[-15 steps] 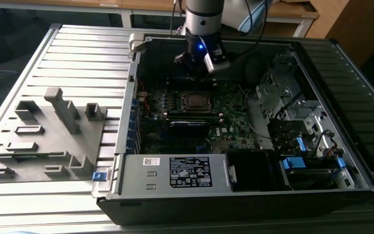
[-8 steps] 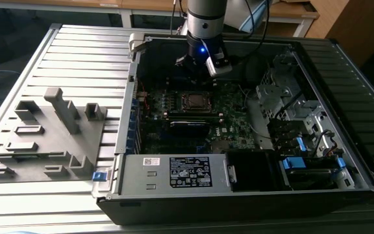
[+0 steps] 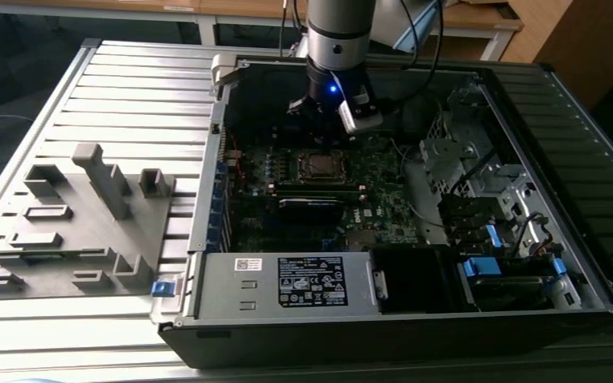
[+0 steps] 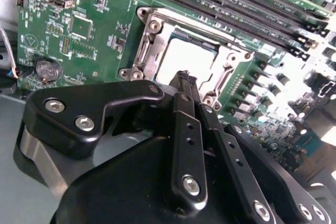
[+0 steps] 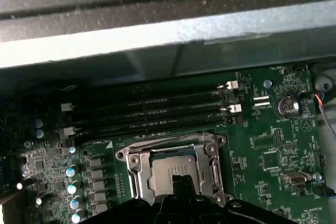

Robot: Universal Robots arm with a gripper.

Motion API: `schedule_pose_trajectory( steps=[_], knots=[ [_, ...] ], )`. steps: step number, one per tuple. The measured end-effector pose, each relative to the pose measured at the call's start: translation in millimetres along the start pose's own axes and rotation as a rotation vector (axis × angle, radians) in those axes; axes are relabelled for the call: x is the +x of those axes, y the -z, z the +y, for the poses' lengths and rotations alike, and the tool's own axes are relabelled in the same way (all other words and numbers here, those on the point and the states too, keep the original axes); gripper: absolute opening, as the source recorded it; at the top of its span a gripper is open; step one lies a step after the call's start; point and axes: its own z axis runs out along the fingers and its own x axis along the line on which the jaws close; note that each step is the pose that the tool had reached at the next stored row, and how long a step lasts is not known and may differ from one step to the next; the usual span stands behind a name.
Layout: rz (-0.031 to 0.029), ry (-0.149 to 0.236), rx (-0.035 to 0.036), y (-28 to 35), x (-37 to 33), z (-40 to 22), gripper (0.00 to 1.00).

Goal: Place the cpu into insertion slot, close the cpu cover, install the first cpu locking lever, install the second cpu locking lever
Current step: 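Install the first cpu locking lever, then install the second cpu locking lever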

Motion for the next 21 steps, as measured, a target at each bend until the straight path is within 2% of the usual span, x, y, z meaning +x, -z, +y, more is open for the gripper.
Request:
schedule_pose_trajectory(
  steps=[6,21],
  knots=[
    [0.0000,0.000,0.0002,4.3,-0.3,0.0,0.11],
    [0.0000,0.000,0.0003,4.3,-0.6,-2.0,0.11]
  ],
)
